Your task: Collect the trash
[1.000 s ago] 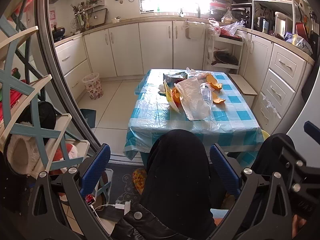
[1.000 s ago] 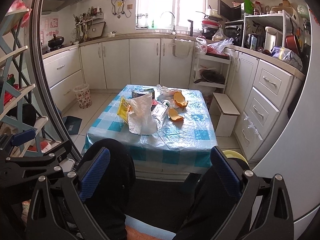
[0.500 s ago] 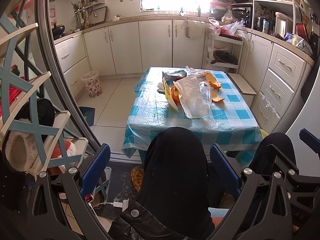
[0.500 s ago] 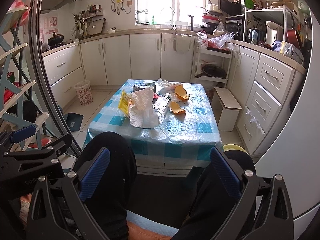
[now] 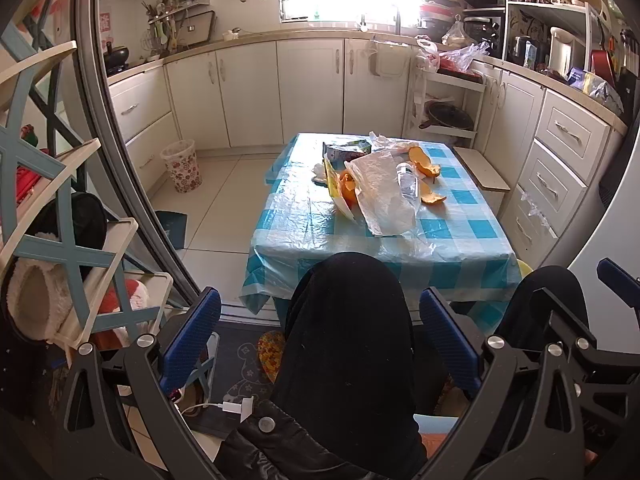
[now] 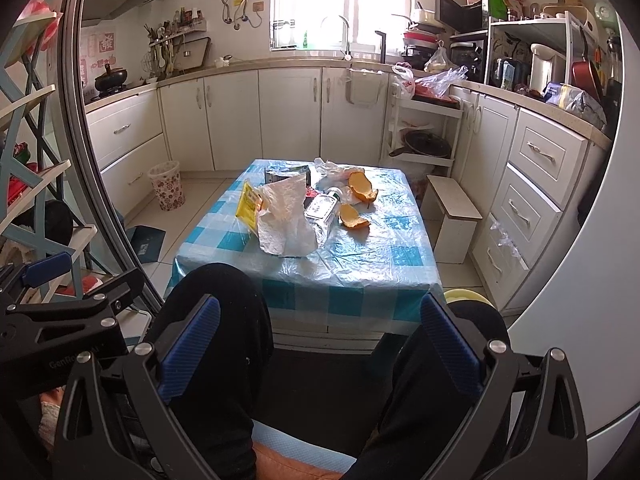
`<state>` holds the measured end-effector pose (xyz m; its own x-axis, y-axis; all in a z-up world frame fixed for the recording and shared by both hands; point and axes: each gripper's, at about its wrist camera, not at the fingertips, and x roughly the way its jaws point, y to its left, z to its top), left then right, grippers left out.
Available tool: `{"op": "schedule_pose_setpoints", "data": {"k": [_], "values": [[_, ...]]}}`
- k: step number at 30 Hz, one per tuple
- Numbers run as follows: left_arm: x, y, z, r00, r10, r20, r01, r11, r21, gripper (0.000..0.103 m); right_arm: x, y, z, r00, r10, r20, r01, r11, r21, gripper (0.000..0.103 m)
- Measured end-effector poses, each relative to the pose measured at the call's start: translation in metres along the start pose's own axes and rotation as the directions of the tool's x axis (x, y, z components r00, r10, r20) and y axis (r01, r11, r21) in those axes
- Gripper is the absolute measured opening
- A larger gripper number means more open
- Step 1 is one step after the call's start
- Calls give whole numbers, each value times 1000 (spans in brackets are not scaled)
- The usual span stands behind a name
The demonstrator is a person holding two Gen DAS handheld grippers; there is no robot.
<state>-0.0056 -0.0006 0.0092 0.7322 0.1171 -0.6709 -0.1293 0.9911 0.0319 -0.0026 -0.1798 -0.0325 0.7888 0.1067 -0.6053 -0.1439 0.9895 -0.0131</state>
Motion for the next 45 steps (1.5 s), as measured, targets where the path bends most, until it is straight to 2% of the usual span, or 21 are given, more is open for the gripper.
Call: {"op": "schedule_pose_setpoints", "data": {"k": [32,40,43,45], "values": [[-7,-17,-3,1000,-20,-10,20,1000,-21,96,-2,1,2,1000,-8,4,8,1000,-11,96],[6,-9,1,997,-73,-33,71,995,-63,96,5,5,7,999,-31,14,32,998,-48,96],[15,-8,7,997,-78,-9,77,995,-59,96,18,4,7,999,-39,-2,39,998,-59,96],[24,-2,13,994,-108,-3,108,992,-63,96,28,1,8,999,-43,-17,42,998,-56,96]]}}
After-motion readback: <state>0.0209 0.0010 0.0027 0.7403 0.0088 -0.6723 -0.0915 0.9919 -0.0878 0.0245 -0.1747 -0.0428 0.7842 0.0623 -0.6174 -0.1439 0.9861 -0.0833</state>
